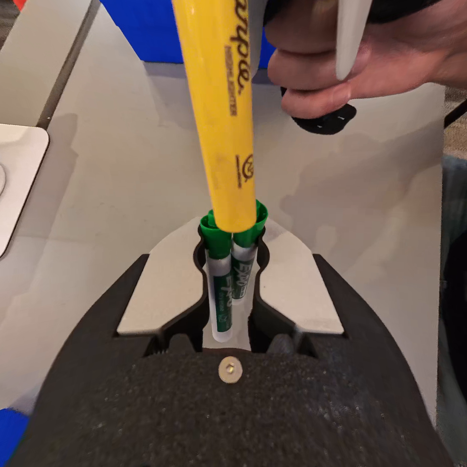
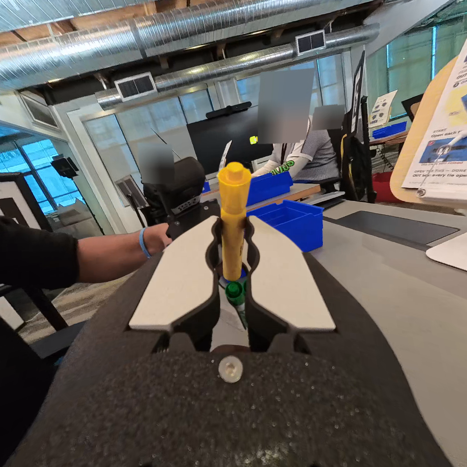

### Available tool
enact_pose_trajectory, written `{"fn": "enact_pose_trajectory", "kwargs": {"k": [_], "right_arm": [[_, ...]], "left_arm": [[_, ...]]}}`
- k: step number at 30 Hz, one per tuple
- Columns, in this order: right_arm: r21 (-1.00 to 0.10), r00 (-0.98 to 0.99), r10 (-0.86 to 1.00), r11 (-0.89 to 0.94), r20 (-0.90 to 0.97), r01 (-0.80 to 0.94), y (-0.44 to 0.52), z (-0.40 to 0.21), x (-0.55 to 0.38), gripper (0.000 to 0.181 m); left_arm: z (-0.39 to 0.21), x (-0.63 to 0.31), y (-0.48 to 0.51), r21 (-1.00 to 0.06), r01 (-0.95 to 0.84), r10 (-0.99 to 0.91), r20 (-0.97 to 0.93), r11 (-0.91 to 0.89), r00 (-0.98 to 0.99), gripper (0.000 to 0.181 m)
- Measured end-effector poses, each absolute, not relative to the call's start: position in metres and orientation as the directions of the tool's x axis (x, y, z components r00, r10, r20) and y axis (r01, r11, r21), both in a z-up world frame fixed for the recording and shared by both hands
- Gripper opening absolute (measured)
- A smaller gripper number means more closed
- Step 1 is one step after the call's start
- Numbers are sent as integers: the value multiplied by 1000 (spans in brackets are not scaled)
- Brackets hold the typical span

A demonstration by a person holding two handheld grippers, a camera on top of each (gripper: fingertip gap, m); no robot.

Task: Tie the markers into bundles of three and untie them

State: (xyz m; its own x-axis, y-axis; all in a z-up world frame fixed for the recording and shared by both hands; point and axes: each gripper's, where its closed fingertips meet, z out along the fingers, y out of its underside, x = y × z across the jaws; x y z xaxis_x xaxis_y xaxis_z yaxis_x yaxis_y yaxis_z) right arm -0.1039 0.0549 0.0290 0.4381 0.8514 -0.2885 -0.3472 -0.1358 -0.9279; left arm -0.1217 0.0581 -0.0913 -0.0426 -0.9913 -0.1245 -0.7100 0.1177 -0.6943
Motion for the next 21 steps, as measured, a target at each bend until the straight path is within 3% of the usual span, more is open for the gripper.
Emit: {"fn": "enact_pose_trajectory", "kwargs": {"k": [9,21], "right_arm": [[-960,483,841,-141,-245,-242,57,9,-116,17],[-977,535,828,-211,-167,21,57,-31,-136,17]], "left_arm": [[-97,-114,49,-689,-712,-990,-129,135,-64,37],[-100,-116,55,-679,-723,-990,-136,128,-47,37]]}}
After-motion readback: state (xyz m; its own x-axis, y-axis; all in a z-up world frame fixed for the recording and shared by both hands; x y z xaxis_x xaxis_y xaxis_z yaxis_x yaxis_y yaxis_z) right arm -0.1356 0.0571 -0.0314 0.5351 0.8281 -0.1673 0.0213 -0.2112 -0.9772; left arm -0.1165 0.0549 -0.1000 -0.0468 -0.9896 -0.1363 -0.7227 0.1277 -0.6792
